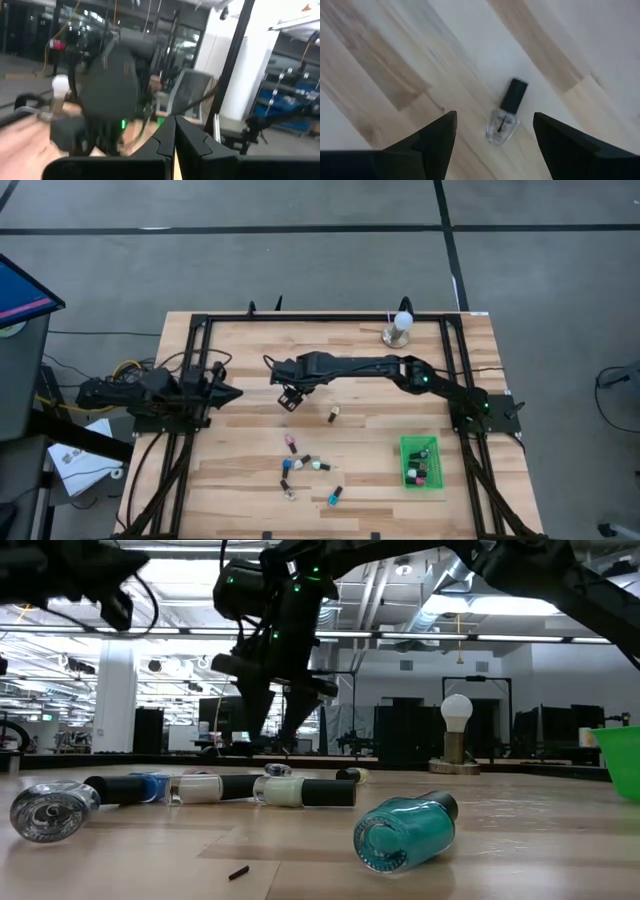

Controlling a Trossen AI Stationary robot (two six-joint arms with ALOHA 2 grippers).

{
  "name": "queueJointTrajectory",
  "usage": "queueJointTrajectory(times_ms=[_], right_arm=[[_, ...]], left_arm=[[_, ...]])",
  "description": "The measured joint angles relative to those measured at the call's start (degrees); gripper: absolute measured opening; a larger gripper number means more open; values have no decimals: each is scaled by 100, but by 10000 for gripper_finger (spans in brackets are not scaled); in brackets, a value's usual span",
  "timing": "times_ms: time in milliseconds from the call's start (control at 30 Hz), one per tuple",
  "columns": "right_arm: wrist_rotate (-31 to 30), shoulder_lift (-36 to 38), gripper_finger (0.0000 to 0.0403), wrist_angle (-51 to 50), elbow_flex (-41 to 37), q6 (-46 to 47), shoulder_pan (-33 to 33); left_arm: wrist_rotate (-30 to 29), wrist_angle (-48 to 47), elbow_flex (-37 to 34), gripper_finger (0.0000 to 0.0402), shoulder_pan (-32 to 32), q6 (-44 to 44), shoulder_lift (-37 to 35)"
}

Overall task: Pick & Place Nail Polish
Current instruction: Put the top transparent nail polish into the green bin

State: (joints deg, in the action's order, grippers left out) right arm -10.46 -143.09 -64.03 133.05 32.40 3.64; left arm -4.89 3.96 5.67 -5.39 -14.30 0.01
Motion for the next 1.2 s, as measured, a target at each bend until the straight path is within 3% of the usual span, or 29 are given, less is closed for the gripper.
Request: queueJointTrajectory(times_ms=[133,833,1200], right_arm=[[-146,20,255,-13,7,47,52],[46,16,255,96,-592,198,61],[696,-246,235,45,-555,230,34]], left_arm=[[1,512,-540,1,0,-381,-2],[-55,460,-529,1,0,-119,-2],[-109,331,-531,1,0,-141,-2]])
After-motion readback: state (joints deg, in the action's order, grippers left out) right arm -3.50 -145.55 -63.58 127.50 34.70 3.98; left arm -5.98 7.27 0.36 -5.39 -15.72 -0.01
